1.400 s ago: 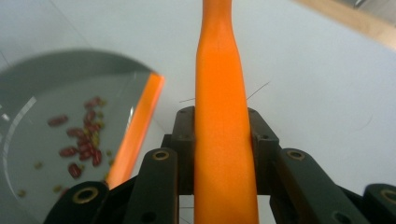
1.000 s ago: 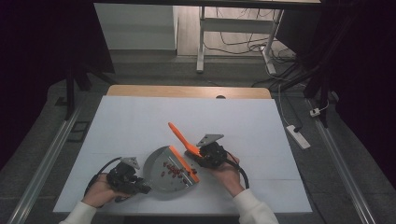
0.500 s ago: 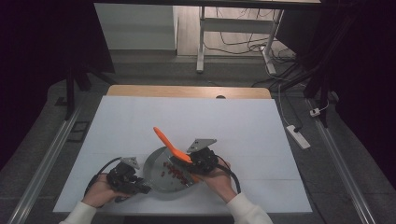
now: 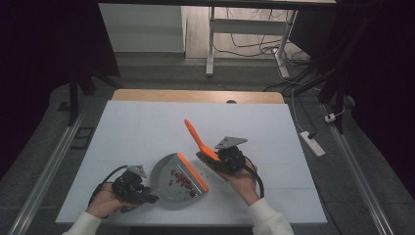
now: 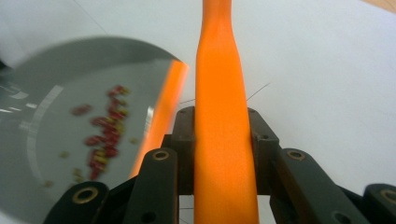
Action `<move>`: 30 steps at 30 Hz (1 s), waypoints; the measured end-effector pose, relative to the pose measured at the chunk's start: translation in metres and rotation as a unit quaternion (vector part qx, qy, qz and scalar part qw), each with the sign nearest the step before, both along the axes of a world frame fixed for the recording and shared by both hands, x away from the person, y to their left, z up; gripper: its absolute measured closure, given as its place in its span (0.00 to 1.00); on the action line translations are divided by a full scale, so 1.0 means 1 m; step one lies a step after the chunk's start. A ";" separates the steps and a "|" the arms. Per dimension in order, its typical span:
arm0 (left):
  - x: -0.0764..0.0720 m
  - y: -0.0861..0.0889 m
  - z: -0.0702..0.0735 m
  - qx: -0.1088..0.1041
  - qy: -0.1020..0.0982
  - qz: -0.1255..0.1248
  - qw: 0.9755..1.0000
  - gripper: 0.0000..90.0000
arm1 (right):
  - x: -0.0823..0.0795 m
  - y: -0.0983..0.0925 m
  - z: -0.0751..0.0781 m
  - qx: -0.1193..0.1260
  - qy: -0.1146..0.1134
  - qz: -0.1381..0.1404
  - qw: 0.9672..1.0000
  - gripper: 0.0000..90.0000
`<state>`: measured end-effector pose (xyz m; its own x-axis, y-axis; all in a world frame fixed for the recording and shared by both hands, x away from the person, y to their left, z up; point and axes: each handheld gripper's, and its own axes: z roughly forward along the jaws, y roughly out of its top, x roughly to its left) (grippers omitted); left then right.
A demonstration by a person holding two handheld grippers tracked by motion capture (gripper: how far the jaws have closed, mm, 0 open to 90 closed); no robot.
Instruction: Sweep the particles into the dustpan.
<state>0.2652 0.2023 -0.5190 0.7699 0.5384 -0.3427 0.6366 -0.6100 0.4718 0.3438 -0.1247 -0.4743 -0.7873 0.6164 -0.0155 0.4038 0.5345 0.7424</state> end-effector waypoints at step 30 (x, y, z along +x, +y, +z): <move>0.000 0.000 0.000 -0.001 0.000 0.001 1.000 0.69 | -0.014 0.021 -0.018 -0.031 0.017 0.025 0.999 0.78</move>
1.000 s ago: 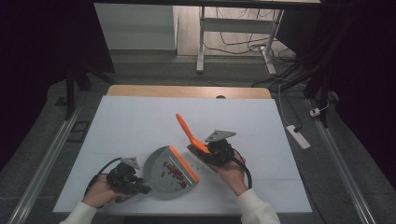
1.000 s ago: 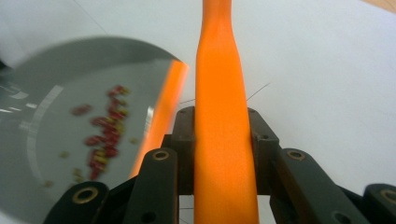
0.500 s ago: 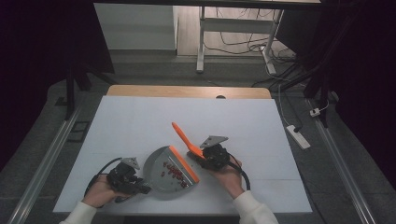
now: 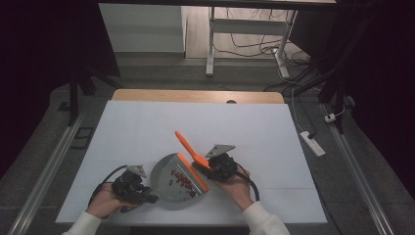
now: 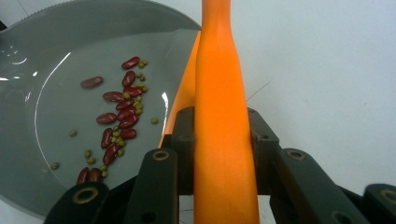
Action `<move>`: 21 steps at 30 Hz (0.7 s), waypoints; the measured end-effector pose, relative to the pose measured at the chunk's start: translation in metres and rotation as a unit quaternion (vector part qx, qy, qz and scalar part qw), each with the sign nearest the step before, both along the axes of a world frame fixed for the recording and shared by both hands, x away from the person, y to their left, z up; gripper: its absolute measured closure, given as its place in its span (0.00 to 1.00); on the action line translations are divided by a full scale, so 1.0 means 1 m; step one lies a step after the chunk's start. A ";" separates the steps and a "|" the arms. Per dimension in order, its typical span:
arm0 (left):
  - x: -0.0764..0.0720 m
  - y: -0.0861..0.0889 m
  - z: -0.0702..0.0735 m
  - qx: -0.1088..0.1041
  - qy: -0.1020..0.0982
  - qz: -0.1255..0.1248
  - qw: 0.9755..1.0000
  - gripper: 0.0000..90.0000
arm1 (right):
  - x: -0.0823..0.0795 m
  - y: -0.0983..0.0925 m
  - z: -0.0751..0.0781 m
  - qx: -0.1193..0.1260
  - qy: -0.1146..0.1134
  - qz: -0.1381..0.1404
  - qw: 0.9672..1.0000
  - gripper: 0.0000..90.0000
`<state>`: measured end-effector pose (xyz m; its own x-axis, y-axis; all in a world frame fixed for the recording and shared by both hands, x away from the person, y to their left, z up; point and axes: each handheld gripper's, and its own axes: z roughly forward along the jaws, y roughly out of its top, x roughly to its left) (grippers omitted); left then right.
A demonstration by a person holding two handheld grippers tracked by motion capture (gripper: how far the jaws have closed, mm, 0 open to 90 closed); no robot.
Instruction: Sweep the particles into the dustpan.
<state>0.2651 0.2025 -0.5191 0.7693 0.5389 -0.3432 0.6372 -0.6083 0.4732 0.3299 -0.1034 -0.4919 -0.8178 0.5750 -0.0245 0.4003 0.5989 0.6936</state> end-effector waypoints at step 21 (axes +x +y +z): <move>0.000 0.000 0.000 0.000 0.000 0.000 1.000 0.69 | -0.003 -0.021 0.024 0.057 -0.016 -0.014 0.998 0.78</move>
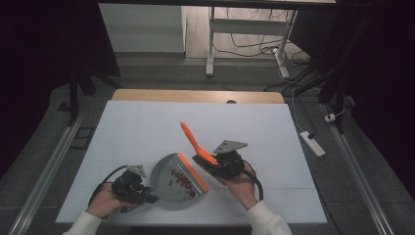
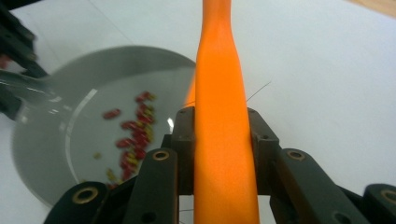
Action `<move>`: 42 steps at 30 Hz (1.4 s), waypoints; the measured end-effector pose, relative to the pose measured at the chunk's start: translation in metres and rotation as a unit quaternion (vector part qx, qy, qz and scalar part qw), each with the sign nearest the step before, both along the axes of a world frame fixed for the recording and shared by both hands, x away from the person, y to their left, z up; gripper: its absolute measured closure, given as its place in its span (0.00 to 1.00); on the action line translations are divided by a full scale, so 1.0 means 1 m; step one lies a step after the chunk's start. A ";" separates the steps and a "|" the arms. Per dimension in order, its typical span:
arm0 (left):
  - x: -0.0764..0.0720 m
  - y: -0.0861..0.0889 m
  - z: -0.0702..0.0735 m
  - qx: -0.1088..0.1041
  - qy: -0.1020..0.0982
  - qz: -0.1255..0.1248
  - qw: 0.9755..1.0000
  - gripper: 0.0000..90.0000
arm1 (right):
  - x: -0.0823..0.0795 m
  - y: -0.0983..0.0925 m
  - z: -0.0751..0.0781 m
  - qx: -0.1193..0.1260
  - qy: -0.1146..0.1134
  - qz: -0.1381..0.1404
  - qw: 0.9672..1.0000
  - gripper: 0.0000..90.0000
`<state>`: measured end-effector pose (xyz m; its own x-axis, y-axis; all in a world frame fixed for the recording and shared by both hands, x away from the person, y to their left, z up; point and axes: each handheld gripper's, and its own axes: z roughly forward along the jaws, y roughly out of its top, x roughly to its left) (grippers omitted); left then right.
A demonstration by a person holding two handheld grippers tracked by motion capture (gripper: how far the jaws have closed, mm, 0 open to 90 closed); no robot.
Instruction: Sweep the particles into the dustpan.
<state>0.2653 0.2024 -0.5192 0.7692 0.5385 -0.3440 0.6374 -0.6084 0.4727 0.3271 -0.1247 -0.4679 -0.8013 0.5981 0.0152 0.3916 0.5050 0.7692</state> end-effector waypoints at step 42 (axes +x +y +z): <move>-0.003 0.000 0.002 -0.008 -0.017 0.007 1.000 0.69 | 0.005 -0.016 0.002 0.031 -0.016 0.015 0.999 0.78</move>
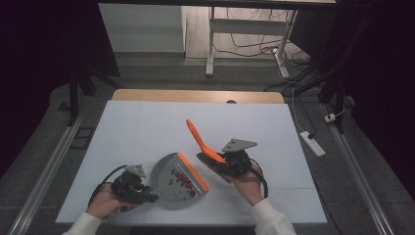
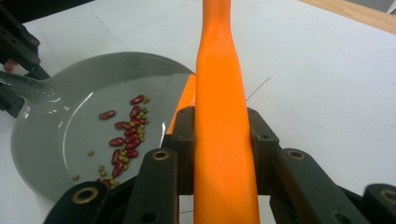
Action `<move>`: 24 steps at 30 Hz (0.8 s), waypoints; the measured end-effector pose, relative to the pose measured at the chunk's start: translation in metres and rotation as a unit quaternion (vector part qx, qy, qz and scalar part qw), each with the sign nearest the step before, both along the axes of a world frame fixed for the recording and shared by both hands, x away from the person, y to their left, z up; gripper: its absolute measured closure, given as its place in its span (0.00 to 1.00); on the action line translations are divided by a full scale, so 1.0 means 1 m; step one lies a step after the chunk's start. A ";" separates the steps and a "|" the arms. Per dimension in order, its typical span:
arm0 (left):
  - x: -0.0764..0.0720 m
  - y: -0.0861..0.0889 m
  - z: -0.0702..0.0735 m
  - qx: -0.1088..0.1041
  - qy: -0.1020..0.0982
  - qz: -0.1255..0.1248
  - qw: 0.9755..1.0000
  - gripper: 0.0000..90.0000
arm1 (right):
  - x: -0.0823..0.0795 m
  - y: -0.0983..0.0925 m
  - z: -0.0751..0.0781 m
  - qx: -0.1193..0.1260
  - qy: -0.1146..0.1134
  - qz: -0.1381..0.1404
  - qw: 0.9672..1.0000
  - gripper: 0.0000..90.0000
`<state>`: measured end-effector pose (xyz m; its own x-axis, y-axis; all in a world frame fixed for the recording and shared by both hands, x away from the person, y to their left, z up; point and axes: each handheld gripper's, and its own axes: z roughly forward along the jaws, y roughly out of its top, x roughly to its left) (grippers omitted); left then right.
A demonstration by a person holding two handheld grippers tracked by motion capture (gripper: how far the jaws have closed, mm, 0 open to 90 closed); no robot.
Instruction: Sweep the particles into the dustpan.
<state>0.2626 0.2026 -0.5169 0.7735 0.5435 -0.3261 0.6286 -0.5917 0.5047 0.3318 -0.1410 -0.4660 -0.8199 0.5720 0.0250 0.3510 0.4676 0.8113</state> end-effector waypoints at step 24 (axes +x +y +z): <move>-0.003 0.025 0.021 -0.066 -0.039 0.124 0.989 0.69 | -0.002 -0.025 0.017 0.012 -0.030 0.005 0.999 0.78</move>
